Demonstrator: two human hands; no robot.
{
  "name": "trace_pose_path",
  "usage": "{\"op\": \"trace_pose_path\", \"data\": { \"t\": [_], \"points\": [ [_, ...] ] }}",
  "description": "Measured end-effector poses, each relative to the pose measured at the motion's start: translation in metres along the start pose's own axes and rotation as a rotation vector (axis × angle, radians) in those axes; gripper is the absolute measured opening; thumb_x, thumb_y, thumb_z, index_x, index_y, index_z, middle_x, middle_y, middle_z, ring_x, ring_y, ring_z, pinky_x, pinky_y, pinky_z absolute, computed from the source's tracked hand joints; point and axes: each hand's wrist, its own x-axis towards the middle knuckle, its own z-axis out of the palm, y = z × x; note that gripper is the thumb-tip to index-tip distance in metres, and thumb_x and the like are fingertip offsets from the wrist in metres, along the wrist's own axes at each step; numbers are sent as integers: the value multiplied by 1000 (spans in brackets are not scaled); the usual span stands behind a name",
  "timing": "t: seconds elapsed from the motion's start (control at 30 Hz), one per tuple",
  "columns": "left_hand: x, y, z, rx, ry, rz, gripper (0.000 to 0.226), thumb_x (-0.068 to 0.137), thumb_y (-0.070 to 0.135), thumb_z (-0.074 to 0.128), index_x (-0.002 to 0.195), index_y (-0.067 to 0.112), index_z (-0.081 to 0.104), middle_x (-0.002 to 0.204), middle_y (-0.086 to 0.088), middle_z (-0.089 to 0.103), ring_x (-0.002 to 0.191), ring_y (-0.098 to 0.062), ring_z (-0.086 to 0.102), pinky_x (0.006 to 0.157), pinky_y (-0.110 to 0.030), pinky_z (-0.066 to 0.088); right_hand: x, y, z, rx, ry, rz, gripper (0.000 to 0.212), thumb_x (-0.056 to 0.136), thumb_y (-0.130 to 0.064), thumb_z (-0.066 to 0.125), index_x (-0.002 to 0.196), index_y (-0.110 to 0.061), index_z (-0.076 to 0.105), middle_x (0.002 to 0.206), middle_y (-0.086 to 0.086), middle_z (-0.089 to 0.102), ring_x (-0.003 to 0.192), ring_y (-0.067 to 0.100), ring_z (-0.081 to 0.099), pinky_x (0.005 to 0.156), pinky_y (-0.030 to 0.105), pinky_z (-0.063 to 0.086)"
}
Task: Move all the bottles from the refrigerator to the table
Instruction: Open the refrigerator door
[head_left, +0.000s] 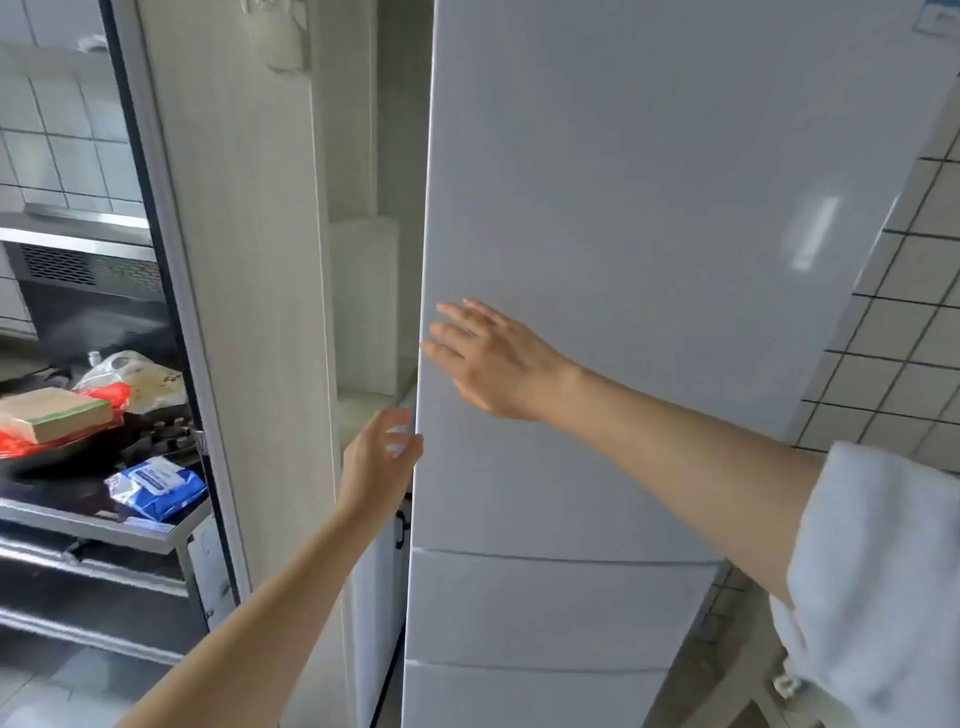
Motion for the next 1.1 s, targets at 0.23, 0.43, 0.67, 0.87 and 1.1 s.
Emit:
{"op": "trace_pose_path", "data": {
  "t": [0.23,0.43,0.67,0.87,1.1],
  "points": [
    [78,-28,27,19,-163,-54,39,83,31,74,118,24,56,112,11,64,108,-10,58,86,-23,44,44,29,57,-269,-116,-173,39,80,-41,60,114,-21,64,125,4,62,134,31,44,111,57,28],
    [95,-33,35,62,-166,-33,36,76,48,75,89,17,62,86,1,70,83,-14,65,67,-22,46,60,16,78,-339,-150,-171,34,89,-46,48,106,-23,68,106,-2,65,131,33,44,107,68,3],
    [87,-30,30,35,-153,-5,23,82,32,75,83,13,61,68,11,57,58,8,52,57,-8,38,61,7,72,-310,-197,-114,37,86,-53,54,97,-22,71,91,-2,62,114,28,52,107,69,-1],
    [70,-28,18,44,-173,34,28,76,39,80,87,17,65,68,11,63,64,3,56,60,-9,40,51,1,60,-214,-51,-116,37,77,-56,63,79,-20,71,79,-3,60,107,26,57,111,66,10],
    [2,-16,-1,48,-190,49,34,70,44,82,89,21,65,81,6,68,72,-5,63,64,-13,47,2,-34,1,4,103,-60,15,87,-20,56,80,-13,67,107,10,66,130,32,46,116,61,8]
  ]
}}
